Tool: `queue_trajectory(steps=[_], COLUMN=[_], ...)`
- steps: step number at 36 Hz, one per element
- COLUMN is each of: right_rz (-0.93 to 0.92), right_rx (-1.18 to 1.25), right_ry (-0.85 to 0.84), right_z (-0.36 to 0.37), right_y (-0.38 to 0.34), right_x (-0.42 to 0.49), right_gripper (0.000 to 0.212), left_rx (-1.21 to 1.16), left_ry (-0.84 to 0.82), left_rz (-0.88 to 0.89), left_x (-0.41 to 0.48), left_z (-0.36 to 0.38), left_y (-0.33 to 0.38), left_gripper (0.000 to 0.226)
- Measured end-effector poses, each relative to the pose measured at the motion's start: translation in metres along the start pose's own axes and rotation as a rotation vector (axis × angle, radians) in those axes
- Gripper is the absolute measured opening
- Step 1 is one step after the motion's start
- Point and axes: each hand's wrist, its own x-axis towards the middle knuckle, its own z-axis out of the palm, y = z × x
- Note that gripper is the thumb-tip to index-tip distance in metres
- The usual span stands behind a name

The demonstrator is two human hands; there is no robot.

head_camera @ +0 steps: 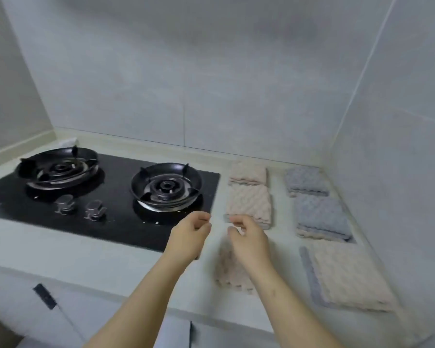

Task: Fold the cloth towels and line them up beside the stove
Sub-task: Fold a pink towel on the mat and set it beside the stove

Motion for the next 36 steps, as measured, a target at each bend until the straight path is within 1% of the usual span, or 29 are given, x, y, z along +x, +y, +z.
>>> queue_trajectory(steps=[5,10,13,17,23,27,33,36], right_rz=[-0.116,-0.185,-0.216,-0.239,-0.268,-0.281,-0.282,-0.283], right_rx=[0.067,0.1,0.12,0.112,0.073,0.056,0.064,0.058], right_ry=[-0.244,-0.465,-0.564,-0.677,-0.789,-0.844,-0.882,-0.884], right_z=[0.11,0.226,0.288,0.354,0.431,0.478,0.558,0.6], right_y=[-0.072,-0.139,-0.173,-0.208,-0.248,-0.266,-0.288,-0.305], right_x=[-0.029,-0.07,-0.097,-0.128,-0.149,-0.143,-0.11,-0.082], right_gripper=[0.023,0.022,0.023,0.023,0.025,0.025,0.025,0.025], left_rx=[0.019,0.098,0.119,0.142,0.159,0.105,0.088,0.112], left_ry=[0.207,0.421,0.525,0.619,0.719,0.753,0.801,0.795], left_rz=[-0.047,-0.139,-0.16,-0.183,-0.249,-0.289,-0.332,-0.345], left_x=[-0.031,-0.068,-0.091,-0.116,-0.126,-0.118,-0.076,-0.043], left_z=[-0.128,-0.254,-0.318,-0.388,-0.471,-0.513,-0.578,-0.61], left_y=[-0.044,-0.089,-0.109,-0.131,-0.163,-0.185,-0.218,-0.231], left_gripper=[0.02,0.018,0.018,0.018,0.021,0.017,0.017,0.016])
